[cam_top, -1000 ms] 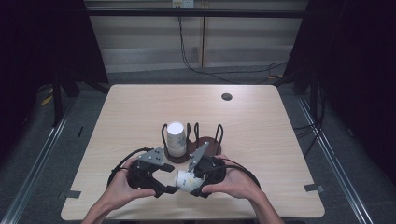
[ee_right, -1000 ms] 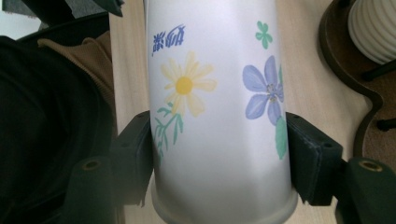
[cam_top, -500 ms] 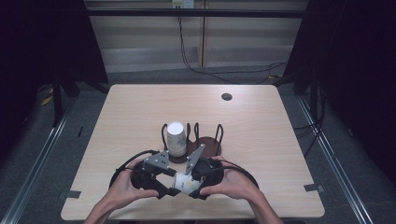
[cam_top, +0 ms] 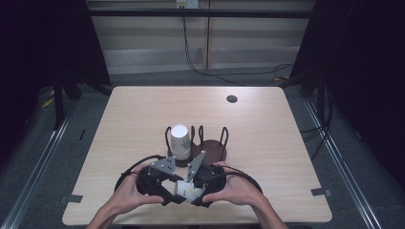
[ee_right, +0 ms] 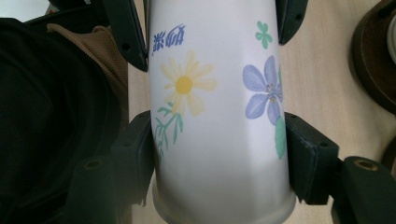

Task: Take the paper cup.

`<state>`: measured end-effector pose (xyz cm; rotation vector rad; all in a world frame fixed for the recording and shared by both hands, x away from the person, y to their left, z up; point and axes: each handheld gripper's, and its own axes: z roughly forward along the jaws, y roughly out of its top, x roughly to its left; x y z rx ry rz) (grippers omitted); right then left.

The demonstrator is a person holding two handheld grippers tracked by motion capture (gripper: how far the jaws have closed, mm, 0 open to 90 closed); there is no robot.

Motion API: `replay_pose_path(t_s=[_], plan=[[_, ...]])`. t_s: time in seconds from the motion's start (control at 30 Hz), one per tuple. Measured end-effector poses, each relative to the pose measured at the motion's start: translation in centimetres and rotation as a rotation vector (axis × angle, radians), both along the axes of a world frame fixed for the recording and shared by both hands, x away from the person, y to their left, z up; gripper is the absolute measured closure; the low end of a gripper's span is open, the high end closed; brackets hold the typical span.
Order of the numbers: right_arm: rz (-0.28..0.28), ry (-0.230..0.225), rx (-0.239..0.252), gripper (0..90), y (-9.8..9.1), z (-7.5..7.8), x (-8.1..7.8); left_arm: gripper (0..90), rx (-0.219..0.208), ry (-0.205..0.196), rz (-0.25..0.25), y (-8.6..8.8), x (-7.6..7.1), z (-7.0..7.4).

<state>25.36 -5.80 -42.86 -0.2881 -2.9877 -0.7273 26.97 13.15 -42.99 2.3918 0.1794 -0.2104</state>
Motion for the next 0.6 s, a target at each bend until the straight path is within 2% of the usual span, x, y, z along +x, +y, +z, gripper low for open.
replay_pose_path(t_s=[0.1, 0.2, 0.4, 0.6], plan=[[0.001, 0.001, -0.002, 34.0, 0.02, -0.03, -0.05, 33.5, -0.001, -0.010, -0.004, -0.12, -0.04, -0.20], [-0.006, -0.004, 0.006, 33.8, 0.00, 0.02, -0.06, 31.0, 0.008, 0.002, -0.004, -0.19, -0.04, -0.46], [0.001, 0.006, 0.015, 33.4, -0.05, -0.23, -0.04, 34.1, 0.013, 0.000, -0.005, -0.25, -0.17, -0.49], [-0.013, -0.006, 0.031, 28.2, -0.28, -0.19, 0.08, 35.8, -0.018, -0.002, 0.009, -0.02, -0.12, -0.27]])
